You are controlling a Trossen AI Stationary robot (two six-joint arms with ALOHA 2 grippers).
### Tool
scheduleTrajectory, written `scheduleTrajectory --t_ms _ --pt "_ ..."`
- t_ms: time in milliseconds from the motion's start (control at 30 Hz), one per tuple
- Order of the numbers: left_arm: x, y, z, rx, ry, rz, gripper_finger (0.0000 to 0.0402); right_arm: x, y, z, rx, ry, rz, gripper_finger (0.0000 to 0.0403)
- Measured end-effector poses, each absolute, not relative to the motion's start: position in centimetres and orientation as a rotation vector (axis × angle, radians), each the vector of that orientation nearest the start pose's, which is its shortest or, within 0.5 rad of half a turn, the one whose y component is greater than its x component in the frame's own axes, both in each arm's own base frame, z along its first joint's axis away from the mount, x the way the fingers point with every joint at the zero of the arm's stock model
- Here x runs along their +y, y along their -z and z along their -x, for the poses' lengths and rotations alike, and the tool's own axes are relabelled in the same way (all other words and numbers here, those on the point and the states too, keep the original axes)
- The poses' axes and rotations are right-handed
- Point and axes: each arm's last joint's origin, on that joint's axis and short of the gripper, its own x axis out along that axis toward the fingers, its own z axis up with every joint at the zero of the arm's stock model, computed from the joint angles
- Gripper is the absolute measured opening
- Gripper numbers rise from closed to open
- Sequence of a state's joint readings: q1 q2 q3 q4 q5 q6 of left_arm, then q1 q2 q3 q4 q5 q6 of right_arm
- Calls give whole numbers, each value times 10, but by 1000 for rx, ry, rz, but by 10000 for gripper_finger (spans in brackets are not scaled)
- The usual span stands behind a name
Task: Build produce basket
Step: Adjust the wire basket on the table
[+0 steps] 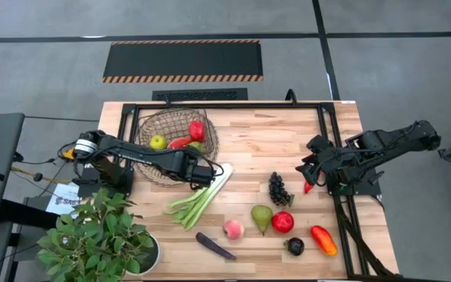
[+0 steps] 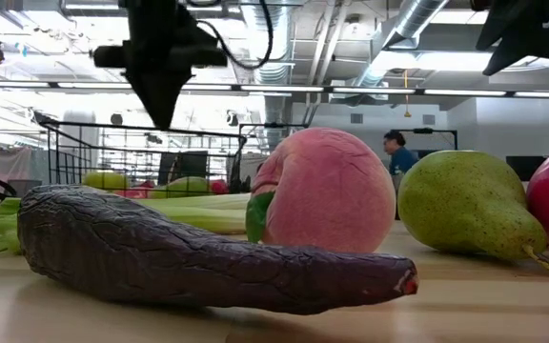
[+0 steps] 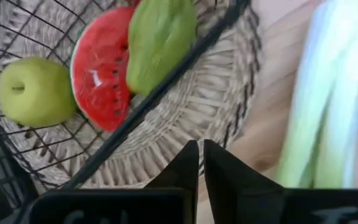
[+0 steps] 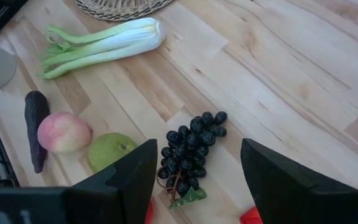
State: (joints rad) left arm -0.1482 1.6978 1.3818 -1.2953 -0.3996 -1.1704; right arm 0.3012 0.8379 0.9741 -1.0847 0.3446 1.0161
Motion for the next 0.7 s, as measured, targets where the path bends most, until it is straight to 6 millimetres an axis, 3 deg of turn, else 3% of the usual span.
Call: scheduleTrajectory --t_ms 133,433,700 --pt "-38 -265 -307 1131 -962 490 44 30 -315 -130 780 483 -648 255" --pt "-40 -282 -330 1001 -758 452 172 34 -315 -130 783 459 -645 255" --pt "-27 -286 -349 884 -667 492 189 33 -316 -130 729 506 -609 255"
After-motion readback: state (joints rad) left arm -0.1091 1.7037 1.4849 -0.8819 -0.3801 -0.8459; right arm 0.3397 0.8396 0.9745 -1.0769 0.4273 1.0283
